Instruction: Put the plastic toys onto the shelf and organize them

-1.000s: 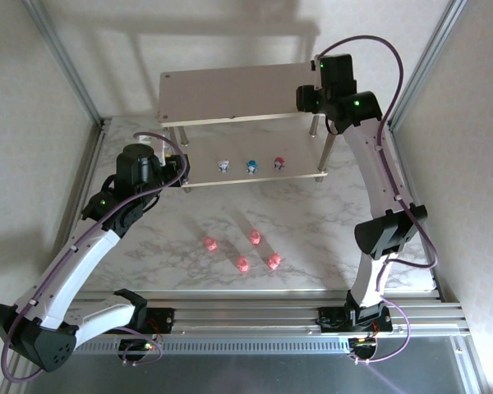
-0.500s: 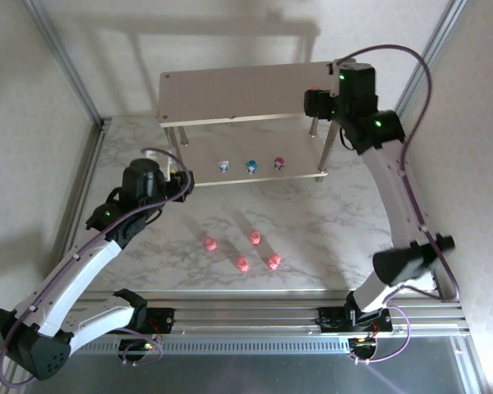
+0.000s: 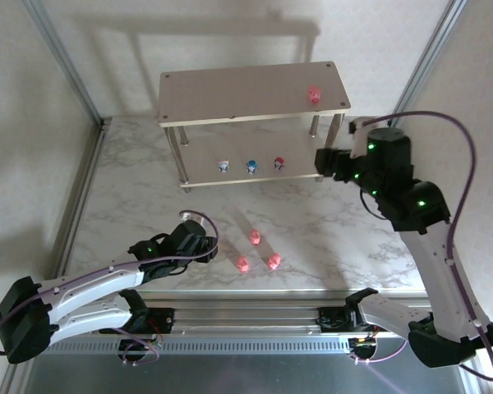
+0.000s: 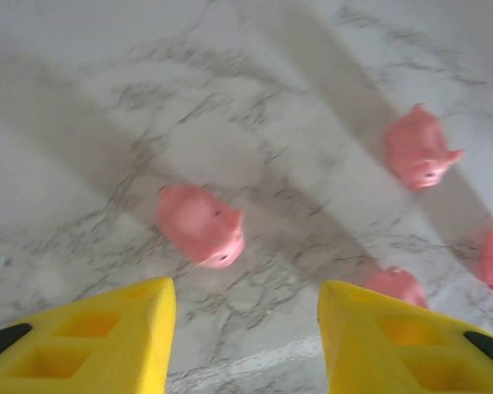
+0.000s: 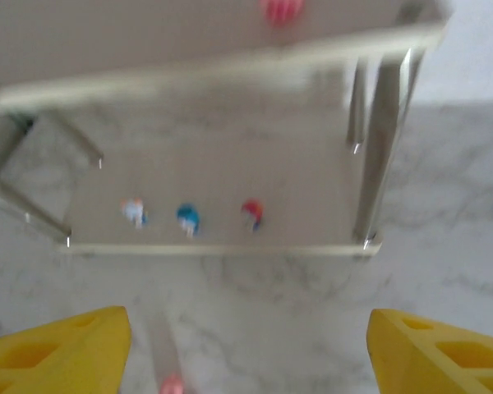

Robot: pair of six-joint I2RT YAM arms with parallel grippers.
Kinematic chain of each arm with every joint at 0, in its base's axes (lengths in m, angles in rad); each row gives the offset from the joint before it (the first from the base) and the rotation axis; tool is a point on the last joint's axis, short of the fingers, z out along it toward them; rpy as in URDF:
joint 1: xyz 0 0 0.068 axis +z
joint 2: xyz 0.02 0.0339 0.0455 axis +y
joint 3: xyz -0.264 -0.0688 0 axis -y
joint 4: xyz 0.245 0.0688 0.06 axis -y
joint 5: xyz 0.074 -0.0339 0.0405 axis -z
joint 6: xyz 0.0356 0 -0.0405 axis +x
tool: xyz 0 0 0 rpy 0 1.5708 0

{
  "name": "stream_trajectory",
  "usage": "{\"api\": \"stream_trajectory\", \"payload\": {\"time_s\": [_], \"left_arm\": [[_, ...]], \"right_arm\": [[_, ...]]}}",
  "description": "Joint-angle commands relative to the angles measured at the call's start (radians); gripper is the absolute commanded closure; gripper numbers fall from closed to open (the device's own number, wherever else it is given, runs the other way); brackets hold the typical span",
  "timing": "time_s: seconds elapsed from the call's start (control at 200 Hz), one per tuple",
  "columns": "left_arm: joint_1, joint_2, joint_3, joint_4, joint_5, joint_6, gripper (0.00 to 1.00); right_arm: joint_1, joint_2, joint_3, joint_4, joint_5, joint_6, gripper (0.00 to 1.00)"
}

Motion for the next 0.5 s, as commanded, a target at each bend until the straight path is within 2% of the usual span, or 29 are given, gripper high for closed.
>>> {"api": "stream_trajectory", "payload": {"time_s": [0.0,0.496], "left_arm": [[-0.014,0.022,-0.019,0.055,-0.065,-0.146,0.51],[-0.051,0.184,0.004,0.099,-0.069,-0.247,0.53]], "right_arm": [[0.025,-0.038,-0.060,-0.031,-0.041,0.063,0.24],[0.034,-0.043,-0.154,0.053,-0.143,0.063,0.23]]}}
